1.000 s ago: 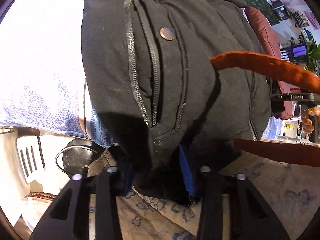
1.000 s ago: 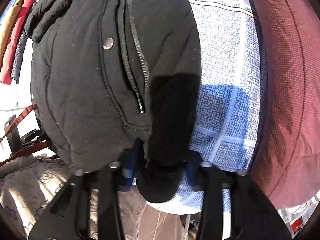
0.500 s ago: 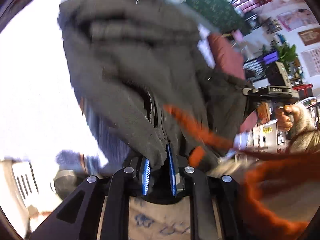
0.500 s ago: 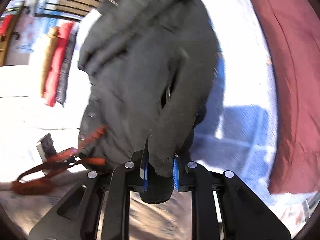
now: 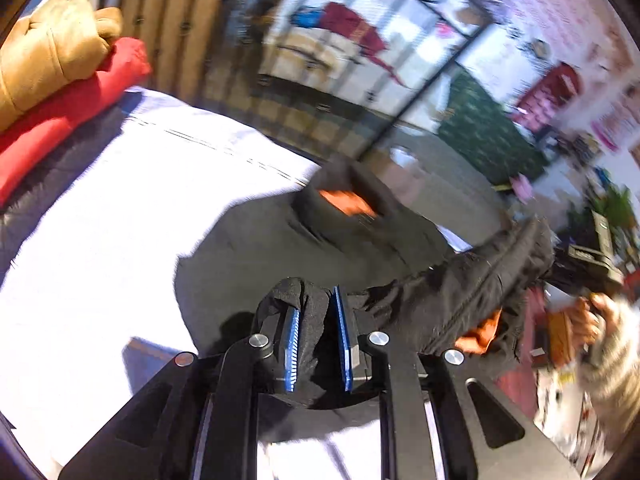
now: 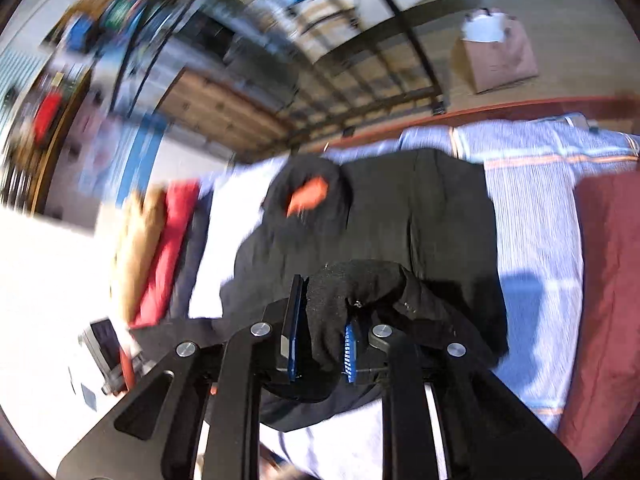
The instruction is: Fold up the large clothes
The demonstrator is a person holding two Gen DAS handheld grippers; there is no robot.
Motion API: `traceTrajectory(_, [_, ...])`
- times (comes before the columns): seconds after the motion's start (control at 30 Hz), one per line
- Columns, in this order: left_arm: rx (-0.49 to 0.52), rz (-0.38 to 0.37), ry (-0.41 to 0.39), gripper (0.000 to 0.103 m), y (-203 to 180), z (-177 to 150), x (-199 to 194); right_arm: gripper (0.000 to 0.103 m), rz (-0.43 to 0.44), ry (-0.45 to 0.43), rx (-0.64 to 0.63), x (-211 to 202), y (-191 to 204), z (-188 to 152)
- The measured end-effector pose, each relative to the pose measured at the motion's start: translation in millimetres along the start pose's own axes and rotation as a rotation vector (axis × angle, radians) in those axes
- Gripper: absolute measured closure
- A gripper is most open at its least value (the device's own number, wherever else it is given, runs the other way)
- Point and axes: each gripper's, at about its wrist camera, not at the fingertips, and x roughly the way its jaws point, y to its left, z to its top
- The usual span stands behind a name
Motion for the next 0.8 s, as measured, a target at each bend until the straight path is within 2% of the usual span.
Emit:
traceTrajectory(0.07, [-0.019,0.037,0.014,0.088,11,22,15,0.085,-0.035,-0.012,0.001,13,4,23])
traceTrajectory(0.17, [-0.081,0.052,0.069,0.087,31,40,39,0.085,-0.079,0.008,0.034,42,7,48])
traceTrajectory(0.3, [-0.221,0.040,0.123,0.086,60,47,65,0.085,-0.130,0.035,0.139,77,-15,67])
traceTrajectory(0.37, [-0.259,0.039,0.137,0.083,67,50,70,0.083,-0.134,0.043,0.187,93,-23,73])
traceTrajectory(0.47, [-0.296,-0.008,0.169,0.079,82,59,75,0.075,-0.074,0.048,0.373,107,-53,77])
traceTrajectory(0.5, [-0.310,-0.034,0.174,0.077,88,63,74,0.066,-0.040,0.042,0.437,108,-61,77])
traceTrajectory(0.53, [-0.333,-0.080,0.178,0.073,95,67,72,0.063,0.000,0.025,0.504,106,-69,77])
traceTrajectory(0.57, [-0.345,-0.104,0.171,0.066,100,68,67,0.053,0.038,0.007,0.557,102,-76,77])
traceTrajectory(0.6, [-0.351,-0.106,0.150,0.060,104,67,56,0.050,0.047,0.006,0.565,100,-77,78])
traceTrajectory(0.63, [-0.347,-0.077,0.117,0.042,110,71,47,0.050,0.034,0.016,0.543,98,-75,80])
traceTrajectory(0.67, [-0.332,-0.023,0.070,0.033,119,76,33,0.050,0.016,0.027,0.511,97,-72,82])
traceTrajectory(0.73, [-0.302,0.040,0.008,0.033,131,80,10,0.050,-0.078,0.068,0.334,97,-50,83])
traceTrajectory(0.8, [-0.269,0.082,0.008,0.031,138,78,-2,0.050,-0.186,0.080,0.110,100,-16,77])
